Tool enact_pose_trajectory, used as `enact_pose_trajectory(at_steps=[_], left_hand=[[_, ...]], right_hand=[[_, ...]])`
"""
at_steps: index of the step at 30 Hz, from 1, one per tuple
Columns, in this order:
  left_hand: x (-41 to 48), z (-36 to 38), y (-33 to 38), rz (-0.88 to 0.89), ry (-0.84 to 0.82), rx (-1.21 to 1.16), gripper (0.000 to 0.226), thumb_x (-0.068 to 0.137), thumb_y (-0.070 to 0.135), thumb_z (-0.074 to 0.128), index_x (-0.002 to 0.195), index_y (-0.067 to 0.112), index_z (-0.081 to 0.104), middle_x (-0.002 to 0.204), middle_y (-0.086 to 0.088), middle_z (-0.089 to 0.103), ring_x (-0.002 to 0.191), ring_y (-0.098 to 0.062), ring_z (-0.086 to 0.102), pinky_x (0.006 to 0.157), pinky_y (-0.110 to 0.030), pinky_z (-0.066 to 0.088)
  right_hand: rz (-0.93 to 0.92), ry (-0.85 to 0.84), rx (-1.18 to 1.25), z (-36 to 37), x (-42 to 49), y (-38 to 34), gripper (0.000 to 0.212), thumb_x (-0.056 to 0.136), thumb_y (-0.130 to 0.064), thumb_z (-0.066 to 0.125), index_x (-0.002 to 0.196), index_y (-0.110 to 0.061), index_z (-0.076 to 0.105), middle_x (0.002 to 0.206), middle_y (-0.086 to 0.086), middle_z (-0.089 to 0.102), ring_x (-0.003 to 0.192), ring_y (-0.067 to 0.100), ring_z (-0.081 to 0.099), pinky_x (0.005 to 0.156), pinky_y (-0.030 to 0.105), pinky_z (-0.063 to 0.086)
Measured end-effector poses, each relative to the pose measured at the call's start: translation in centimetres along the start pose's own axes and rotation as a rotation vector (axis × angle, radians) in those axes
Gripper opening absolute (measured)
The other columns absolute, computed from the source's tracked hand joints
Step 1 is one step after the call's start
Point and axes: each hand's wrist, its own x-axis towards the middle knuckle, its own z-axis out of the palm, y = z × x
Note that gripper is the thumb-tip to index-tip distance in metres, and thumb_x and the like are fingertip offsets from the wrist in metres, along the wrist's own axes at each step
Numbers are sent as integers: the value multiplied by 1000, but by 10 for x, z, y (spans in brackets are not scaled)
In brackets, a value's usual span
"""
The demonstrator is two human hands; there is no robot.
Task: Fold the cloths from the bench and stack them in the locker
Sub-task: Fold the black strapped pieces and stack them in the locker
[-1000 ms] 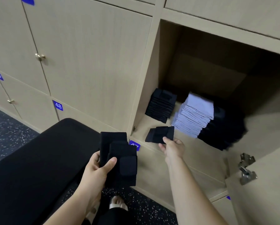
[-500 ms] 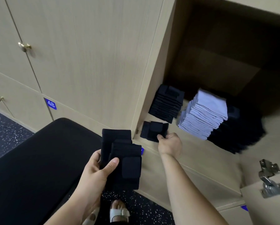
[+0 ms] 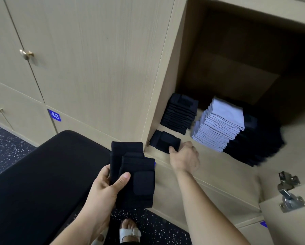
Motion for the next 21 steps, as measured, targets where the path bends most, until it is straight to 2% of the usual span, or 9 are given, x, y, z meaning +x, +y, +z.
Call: enact_pose_trajectory(at_steps=[3,5,13,16,18,19,21], left_hand=[[-6,2,1,4,-12,-7,32,82,11,67,114,10,62,109,-16,71,98,-37,70,88,-56,54],[-9,3,0,5,-21,-5,30,84,10,66,114,10,62,109,-16,71,99,-37,70,89,-55,53],[-10,11,-1,15,-6,15,29,85,10,67,113,9,61,108,-16,72,98,-36,70,86,-53,55],[-11,13,0,18,1,14,27,88,9,66,115,10,61,108,-15,72,98,-35,70,85,-52,56],[-14,15,2,24,5,7,28,88,9,66,115,9,60,107,-14,72,97,-34,71,82,-49,57],[-16,16,3,29,7,4,28,88,8,66,115,9,60,106,-13,73,97,-33,71,81,-48,57],[-22,19,4,36,14,4,29,88,9,67,115,10,60,107,-12,73,98,-32,71,84,-49,56]], right_hand=[[-361,-80,-31,-3,-6,9,36,90,-33,58,125,-25,60,125,-1,59,117,21,45,94,33,36],[-494,-164,-62,-4,-9,13,35,95,-28,51,128,-29,61,129,-6,57,119,19,43,101,29,32],[-568,-301,-214,-11,-8,15,40,100,-23,41,138,-32,50,143,-6,45,128,18,36,107,29,27],[-537,-289,-133,-21,-10,14,43,99,-24,40,142,-28,46,147,-6,44,134,16,31,110,29,25],[-465,-262,79,-32,-20,13,39,98,-28,46,136,-26,53,137,-8,54,130,14,38,108,29,32],[-425,-280,214,-41,-28,10,34,97,-30,50,129,-25,61,125,-9,62,123,13,47,104,30,39],[-354,-390,492,-61,-50,6,23,94,-35,55,99,-21,72,91,-9,70,95,8,61,86,32,49]])
